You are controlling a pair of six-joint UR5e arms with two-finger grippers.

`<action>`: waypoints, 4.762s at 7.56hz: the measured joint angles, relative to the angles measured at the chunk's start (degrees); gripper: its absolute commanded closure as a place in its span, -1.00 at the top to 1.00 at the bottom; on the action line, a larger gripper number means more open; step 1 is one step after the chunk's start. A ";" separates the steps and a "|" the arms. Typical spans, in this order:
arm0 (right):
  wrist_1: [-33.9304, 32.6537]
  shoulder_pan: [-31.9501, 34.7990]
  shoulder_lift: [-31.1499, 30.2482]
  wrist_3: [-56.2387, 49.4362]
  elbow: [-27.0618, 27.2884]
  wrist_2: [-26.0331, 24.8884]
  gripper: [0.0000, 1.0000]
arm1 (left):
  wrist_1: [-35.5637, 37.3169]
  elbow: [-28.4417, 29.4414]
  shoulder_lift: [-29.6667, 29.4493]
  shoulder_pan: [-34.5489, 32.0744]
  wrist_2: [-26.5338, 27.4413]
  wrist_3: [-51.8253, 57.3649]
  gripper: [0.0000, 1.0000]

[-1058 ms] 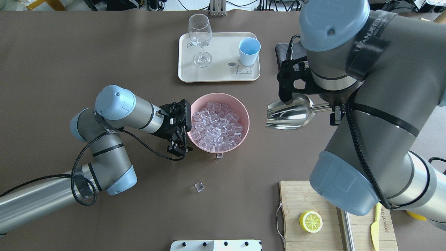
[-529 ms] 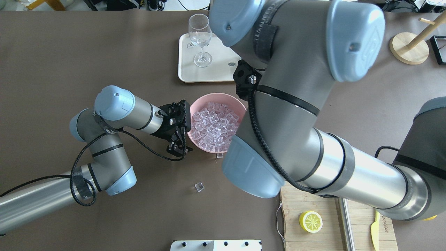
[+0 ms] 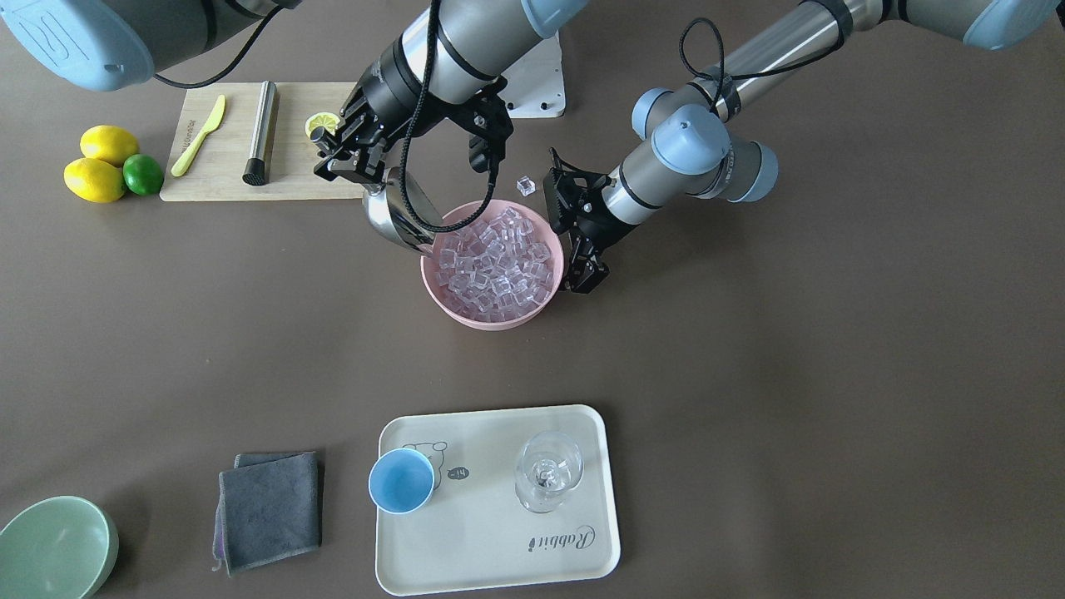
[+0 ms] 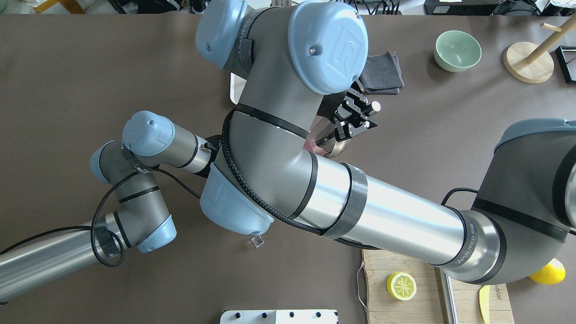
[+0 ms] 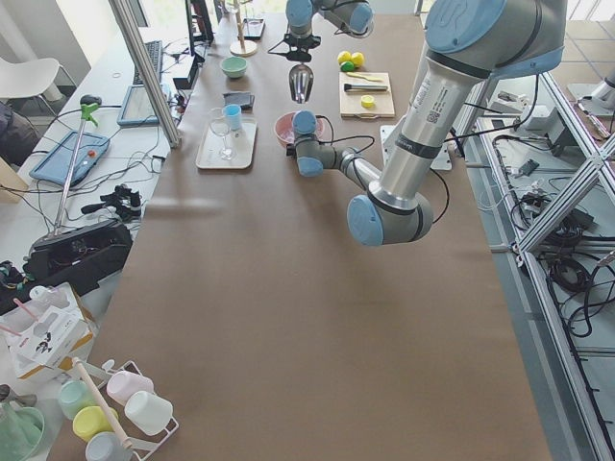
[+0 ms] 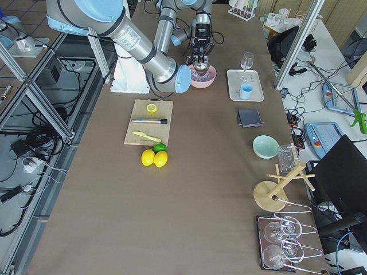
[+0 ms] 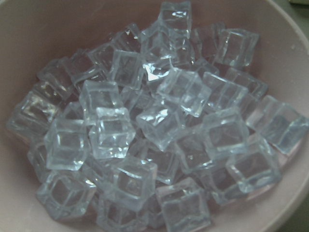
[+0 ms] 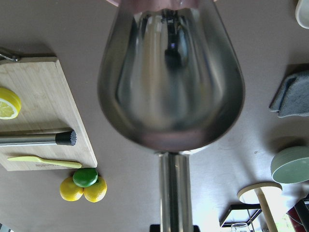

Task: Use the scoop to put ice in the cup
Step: 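Lower the scoop with the right gripper into the ice cubes, then drag the scoop through the ice toward the left gripper, filling it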

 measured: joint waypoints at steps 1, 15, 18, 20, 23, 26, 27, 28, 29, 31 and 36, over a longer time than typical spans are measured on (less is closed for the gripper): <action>0.92 -1.29 1.01 0.03 -2.78 -1.03 -1.00 | -0.05 0.01 0.00 0.16 0.05 0.00 0.97; 0.76 -7.12 3.90 2.72 -12.81 -8.50 -1.00 | -0.57 0.04 0.20 0.68 0.17 -0.09 0.97; 4.91 -7.11 2.50 4.70 -11.14 -8.06 -1.00 | -1.07 0.04 0.38 0.63 0.17 -0.09 0.97; 8.42 -7.03 -1.64 8.18 -5.16 -6.90 -1.00 | -1.22 0.04 0.42 0.61 0.17 -0.09 0.97; 12.47 -6.93 -8.32 13.51 4.84 -5.56 -1.00 | -1.35 0.00 0.63 0.60 0.13 -0.09 0.97; 17.92 -6.90 -14.29 18.64 10.34 -4.14 -1.00 | -1.89 0.01 1.00 0.60 0.09 -0.16 0.97; 19.18 -6.90 -15.13 19.68 10.87 -3.96 -1.00 | -1.93 0.03 0.99 0.60 0.13 -0.17 0.97; 20.83 -6.90 -16.04 20.94 11.10 -3.77 -1.00 | -1.94 0.03 0.98 0.60 0.16 -0.22 0.96; 22.11 -6.90 -16.58 22.26 11.14 -3.54 -1.00 | -1.90 0.04 0.92 0.60 0.17 -0.29 0.96; 25.97 -6.90 -18.02 24.90 11.19 -3.13 -1.00 | -1.75 0.04 0.72 0.66 0.18 -0.39 0.95; 34.78 -6.94 -22.94 29.38 13.54 -1.50 -1.00 | -2.65 0.11 0.52 0.84 0.11 -0.70 0.94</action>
